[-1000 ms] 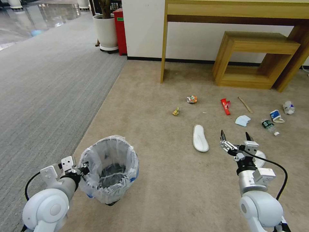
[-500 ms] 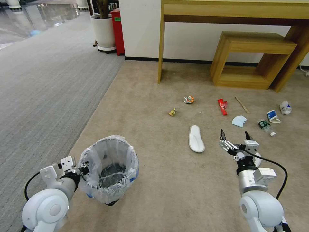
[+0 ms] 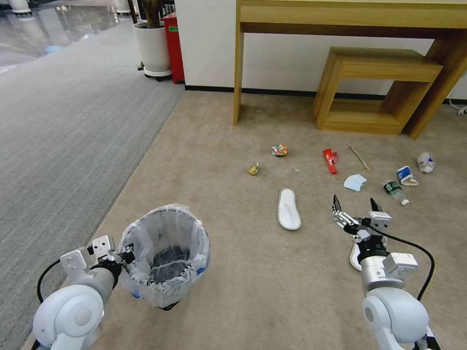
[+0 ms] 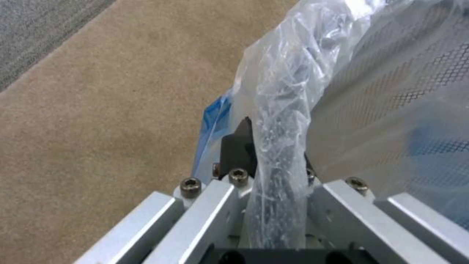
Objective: Pick up the trash bin and place the garbage on the floor into it.
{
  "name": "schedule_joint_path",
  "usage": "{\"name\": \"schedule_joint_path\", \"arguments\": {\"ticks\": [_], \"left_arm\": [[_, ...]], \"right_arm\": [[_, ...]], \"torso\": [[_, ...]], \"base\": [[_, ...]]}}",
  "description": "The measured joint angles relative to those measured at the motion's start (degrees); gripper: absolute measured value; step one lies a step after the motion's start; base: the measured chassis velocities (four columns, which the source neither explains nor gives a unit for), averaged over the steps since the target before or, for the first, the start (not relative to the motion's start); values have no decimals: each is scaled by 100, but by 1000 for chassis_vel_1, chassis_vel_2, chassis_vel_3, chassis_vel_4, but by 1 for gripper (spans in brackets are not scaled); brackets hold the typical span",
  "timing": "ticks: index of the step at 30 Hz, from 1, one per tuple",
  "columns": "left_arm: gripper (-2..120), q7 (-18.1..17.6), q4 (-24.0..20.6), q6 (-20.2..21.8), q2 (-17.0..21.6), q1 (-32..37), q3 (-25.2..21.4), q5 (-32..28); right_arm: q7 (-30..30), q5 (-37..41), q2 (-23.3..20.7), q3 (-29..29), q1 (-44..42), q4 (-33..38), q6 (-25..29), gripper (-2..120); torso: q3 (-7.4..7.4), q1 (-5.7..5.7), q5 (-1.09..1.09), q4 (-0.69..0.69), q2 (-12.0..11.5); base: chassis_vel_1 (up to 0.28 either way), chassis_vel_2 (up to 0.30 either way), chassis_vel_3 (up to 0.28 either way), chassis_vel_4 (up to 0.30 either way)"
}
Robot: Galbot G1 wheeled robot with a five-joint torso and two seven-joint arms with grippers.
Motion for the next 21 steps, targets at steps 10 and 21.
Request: {"name": "schedule_joint_path", "arguments": {"ticks": [10,21], "left_arm": [[1,1,-16,-2,-8,12,-6,7],[1,5,-38,-5,2,31,-27,7]], "right_arm": [[-7,-13,2,6,-3,-5,4,100],[-15,-81,26,-7,-9,-42,65,100]], "torso": [[0,0,0,0,0],[0,0,0,0,0]], "base": [[0,0,0,0],[-5,-4,3,3]]}}
